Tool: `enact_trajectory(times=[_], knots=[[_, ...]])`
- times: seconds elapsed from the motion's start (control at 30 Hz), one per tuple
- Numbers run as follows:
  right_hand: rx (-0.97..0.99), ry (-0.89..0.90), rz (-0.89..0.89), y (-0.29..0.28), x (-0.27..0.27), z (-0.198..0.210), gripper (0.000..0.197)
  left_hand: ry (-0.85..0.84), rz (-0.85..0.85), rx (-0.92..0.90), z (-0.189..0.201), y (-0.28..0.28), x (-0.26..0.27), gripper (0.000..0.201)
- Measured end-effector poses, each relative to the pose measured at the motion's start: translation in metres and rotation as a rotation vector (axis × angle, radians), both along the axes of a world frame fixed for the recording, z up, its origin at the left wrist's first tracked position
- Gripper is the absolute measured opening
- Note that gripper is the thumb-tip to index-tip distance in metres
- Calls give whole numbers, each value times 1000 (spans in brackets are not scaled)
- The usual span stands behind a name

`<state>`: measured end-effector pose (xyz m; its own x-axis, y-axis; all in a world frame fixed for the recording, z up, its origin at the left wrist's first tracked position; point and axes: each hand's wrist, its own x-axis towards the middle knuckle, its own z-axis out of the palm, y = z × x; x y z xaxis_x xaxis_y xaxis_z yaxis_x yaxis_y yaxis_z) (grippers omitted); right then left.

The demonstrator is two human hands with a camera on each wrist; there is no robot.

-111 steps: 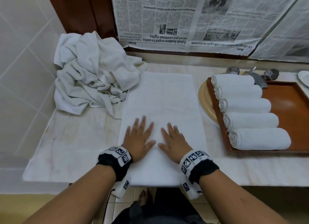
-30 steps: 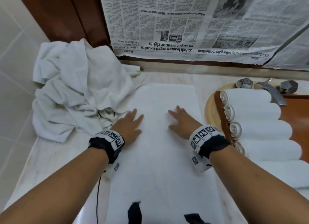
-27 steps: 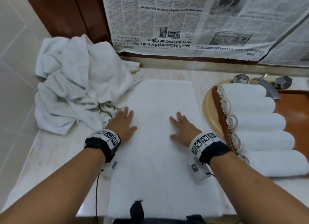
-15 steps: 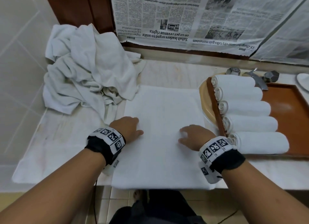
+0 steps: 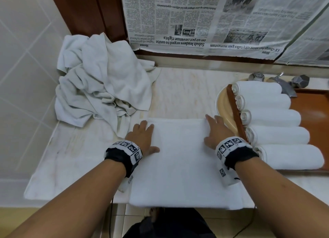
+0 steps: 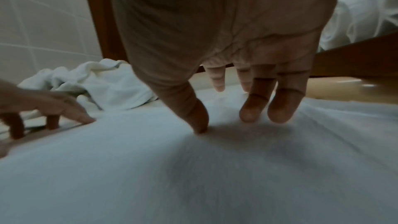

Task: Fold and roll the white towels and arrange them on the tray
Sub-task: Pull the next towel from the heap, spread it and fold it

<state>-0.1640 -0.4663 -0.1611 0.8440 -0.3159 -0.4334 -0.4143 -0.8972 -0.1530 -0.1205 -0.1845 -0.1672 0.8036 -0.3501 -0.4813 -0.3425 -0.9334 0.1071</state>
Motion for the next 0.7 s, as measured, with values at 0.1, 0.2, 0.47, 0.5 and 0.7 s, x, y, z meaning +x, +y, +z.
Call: enact_trajectory(times=[0.1,0.2,0.47,0.5,0.7], knots=[[-38,149,45,-9,18,8,102,15,-11,11,-3,8,7,116],[-116,179,106,-15,33,21,66,15,-35,12,-4,10,11,119],[152,150,276,5,41,77,37,-19,-56,1,-10,14,10,118],[272,154,305,16,40,85,36,-24,-49,1,-10,15,9,117],[572,216,381,67,46,77,20,-204,-10,-9,-8,11,-9,91]])
